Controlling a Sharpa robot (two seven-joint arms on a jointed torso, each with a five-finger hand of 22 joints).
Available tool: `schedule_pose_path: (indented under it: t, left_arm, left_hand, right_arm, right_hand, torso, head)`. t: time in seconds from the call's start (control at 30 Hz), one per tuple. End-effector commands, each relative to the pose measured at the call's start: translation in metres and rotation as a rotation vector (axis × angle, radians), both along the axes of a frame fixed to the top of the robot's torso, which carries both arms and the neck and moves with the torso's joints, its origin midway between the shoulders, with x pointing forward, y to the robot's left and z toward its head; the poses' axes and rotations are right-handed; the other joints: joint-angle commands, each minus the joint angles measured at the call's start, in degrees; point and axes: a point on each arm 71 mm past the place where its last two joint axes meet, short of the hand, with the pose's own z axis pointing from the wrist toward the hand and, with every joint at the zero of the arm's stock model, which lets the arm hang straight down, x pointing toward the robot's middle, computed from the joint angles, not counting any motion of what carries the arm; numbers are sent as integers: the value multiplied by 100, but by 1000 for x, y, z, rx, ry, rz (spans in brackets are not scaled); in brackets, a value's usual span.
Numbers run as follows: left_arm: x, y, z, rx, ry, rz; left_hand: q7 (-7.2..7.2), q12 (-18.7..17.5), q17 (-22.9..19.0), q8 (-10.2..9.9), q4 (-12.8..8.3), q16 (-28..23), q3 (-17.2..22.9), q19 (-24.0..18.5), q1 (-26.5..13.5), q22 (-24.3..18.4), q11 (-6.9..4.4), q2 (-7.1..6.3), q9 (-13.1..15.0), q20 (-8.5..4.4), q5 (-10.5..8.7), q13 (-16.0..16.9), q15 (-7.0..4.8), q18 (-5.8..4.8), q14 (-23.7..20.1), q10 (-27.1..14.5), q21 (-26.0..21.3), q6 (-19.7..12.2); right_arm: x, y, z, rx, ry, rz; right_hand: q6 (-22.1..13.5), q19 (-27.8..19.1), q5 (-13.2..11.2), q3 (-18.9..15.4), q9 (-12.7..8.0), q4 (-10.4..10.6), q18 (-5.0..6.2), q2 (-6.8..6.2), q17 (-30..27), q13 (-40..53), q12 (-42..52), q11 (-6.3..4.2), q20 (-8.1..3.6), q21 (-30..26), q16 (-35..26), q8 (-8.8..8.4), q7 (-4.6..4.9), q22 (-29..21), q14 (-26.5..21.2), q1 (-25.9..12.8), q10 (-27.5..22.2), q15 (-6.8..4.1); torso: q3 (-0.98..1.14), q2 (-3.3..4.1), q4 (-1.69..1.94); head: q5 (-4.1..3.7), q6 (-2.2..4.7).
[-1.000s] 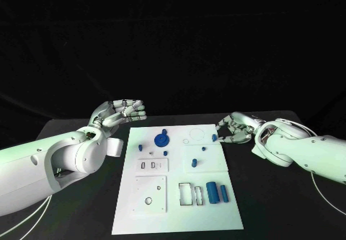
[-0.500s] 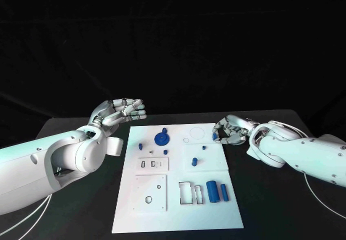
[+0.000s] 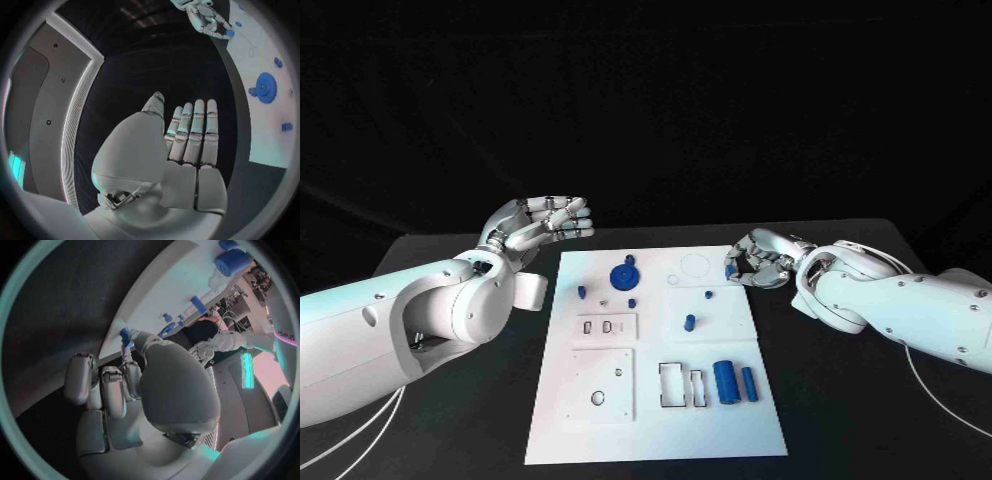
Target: Assemble the parts on the task board
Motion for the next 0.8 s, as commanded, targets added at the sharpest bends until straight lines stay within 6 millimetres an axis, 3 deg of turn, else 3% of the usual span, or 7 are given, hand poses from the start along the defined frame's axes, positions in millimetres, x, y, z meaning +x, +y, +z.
schedule_pose_path:
  t: [0.03,0.53,0.8]
  left_arm:
    - [-1,-2,1,-10,-6,-17]
    - [-1,-1,1,-9,-5,-15]
    - [0,0,1,-8,-5,-12]
  left_hand:
    - [16,-29,5,-31,-16,-24,-23,-14,59,-10,3,0,8,41,-31,7,6,53,-32,-51,-22,-38]
    - [16,-29,5,-31,-16,-24,-23,-14,59,-10,3,0,8,41,-31,7,6,53,-32,-51,-22,-38]
    - [16,-29,5,-31,-16,-24,-23,-14,59,-10,3,0,8,41,-31,7,6,53,-32,-51,-22,-38]
  right_arm:
    - [0,1,-1,-9,4,-1]
    - [0,2,2,-13,-43,-30]
    - [-12,15,12,26,-72,-33]
  right_hand:
    - [87,41,-31,84,23,-33,-91,3,1509,274,54,-24,-9,22,35,54,-17,12,610,-92,58,-57]
    - [285,66,-65,283,109,-162,-98,27,1509,371,139,-90,-59,41,35,184,-93,53,610,-226,142,-113]
    - [325,88,88,366,159,-212,-105,28,1509,380,147,-119,-88,60,35,227,-123,83,610,-339,158,-141]
  torso:
    - [3,-2,-1]
    - [6,-1,-4]
    - [-5,-19,-12]
  head:
    - [-8,2]
    - [-20,-19]
    - [-16,-29]
